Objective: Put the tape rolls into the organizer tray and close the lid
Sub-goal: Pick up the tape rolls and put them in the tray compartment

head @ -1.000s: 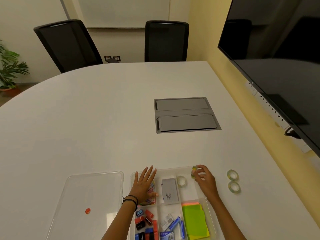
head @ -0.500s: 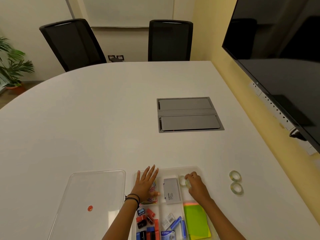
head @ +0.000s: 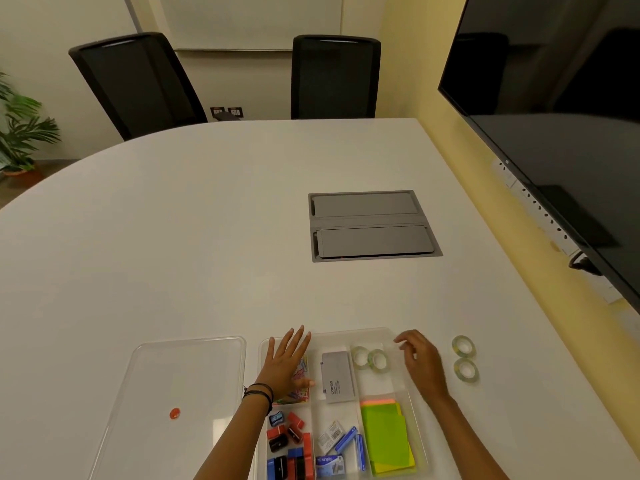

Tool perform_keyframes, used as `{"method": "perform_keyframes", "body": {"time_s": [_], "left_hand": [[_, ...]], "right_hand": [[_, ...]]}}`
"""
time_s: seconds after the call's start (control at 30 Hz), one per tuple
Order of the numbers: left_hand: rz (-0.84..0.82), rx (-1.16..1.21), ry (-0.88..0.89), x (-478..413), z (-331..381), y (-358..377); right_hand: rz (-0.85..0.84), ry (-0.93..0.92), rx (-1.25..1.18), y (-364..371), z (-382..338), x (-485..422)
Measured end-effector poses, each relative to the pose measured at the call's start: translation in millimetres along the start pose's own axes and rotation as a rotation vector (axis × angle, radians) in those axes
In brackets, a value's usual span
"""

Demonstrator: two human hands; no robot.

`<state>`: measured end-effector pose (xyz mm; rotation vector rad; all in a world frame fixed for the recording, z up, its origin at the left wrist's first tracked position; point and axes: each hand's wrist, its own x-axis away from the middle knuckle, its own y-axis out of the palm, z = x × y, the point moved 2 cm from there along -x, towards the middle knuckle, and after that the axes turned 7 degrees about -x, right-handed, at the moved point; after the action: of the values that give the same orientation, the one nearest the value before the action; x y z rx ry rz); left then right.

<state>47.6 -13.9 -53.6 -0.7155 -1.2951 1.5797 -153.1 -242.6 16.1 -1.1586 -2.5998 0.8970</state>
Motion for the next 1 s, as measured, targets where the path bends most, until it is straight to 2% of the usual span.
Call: {"method": "perform_keyframes", "body": {"time_s": [0.1,0.2,0.33,0.43,0.63,0.73,0.83,0.93,1.0], "left_hand": [[0.007,-0.001,-0.002,-0.6,-1.2,0.6],[0.032,-0.01,0.001,-0.3,-1.4,0.8],[0.035,0.003,0.005,-0.1,-1.1,0.8],[0.041,0.01,0.004,0.0,-0.8,-0.4],[0.05,0.021,0.01,0.0,-0.2,-0.2],[0.05,0.031,0.008,-0.2,-1.1,1.2],[0.055,0.034,0.007,-0.4,-1.0,1.0],[0.062,0.033,0.012,-0.3,-1.1,1.1],[0.061,0.032,0.011,-0.2,-1.1,1.2]], "right_hand": [[0.139,0.06,0.055,-17.9,24.3,4.2],[0.177,0.159,0.137,-27.8,53.3,9.8],[0.073,0.401,0.276,-35.8,82.3,18.7],[0.002,0.479,0.368,-39.3,90.9,26.0],[-0.068,0.495,0.409,-33.0,87.4,34.7],[-0.182,0.408,0.449,-24.8,80.1,35.2],[-0.131,0.321,0.447,-21.1,77.2,34.0],[-0.075,0.367,0.496,-22.1,82.3,34.3],[-0.114,0.415,0.528,-23.0,85.9,35.6]]}}
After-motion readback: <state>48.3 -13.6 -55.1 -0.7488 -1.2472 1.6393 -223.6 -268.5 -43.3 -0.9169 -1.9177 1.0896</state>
